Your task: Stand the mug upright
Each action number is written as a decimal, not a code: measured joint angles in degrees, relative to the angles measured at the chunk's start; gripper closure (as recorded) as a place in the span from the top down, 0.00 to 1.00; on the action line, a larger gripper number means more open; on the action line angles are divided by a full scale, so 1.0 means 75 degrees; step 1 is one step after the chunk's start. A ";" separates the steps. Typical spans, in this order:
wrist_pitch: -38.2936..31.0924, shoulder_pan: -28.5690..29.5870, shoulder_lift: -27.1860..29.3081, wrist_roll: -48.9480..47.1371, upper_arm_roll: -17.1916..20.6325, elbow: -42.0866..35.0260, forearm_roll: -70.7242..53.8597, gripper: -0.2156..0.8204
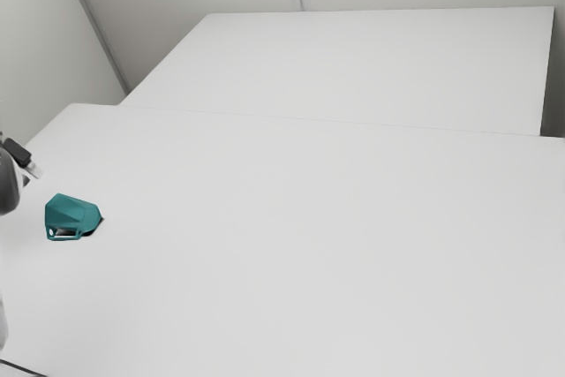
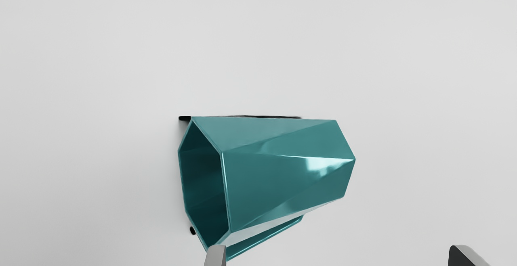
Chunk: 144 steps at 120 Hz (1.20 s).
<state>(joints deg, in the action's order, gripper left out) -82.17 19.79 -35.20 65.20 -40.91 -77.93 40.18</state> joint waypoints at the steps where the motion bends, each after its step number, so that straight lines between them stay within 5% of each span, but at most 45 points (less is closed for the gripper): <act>1: -0.0003 0.0003 -0.0027 0.0033 -0.0001 0.0006 0.0023 0.79; 144: 0.0711 0.0944 -0.1642 0.2138 -0.0169 0.0351 0.2196 0.79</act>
<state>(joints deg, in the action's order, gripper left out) -76.83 26.87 -47.52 81.23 -42.18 -75.30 56.65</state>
